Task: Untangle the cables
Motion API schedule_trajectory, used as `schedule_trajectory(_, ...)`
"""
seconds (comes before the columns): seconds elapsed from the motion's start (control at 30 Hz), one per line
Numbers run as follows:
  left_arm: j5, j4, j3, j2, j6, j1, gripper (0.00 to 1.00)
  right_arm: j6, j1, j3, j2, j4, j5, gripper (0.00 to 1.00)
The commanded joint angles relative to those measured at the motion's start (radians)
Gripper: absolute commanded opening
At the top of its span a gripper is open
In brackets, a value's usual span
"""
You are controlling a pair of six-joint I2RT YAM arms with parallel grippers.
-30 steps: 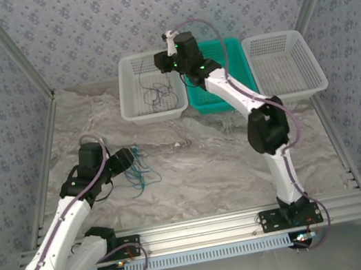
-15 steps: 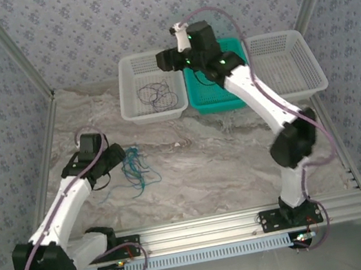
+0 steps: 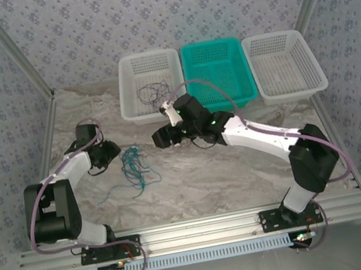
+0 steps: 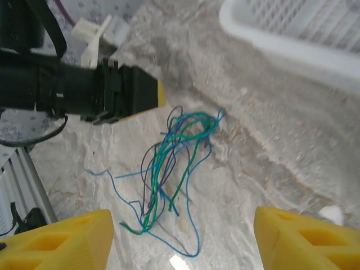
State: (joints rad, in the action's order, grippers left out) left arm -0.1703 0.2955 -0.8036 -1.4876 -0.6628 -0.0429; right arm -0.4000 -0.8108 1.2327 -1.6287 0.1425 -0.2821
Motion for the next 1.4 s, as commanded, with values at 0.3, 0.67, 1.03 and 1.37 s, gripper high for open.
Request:
schedule_trajectory(0.3, -0.170, -0.138, 0.026, -0.073, -0.019, 0.005, 0.62, -0.020, -0.090, 0.192, -0.325, -0.045, -0.015, 0.74)
schedule_trajectory(0.67, -0.183, -0.160, 0.062, -0.082, -0.052, 0.005, 0.29, 0.108, -0.179, 0.322, -0.545, 0.015, 0.088, 0.82)
schedule_trajectory(1.03, -0.150, -0.114, 0.082, -0.004, -0.058, 0.005, 0.00, 0.017, -0.114, 0.229, -0.498, -0.036, 0.096, 0.03)
schedule_trajectory(1.37, -0.037, 0.035, 0.038, 0.144, -0.003, 0.023, 0.00, 0.004, -0.023, 0.021, -0.332, -0.024, 0.130, 0.00)
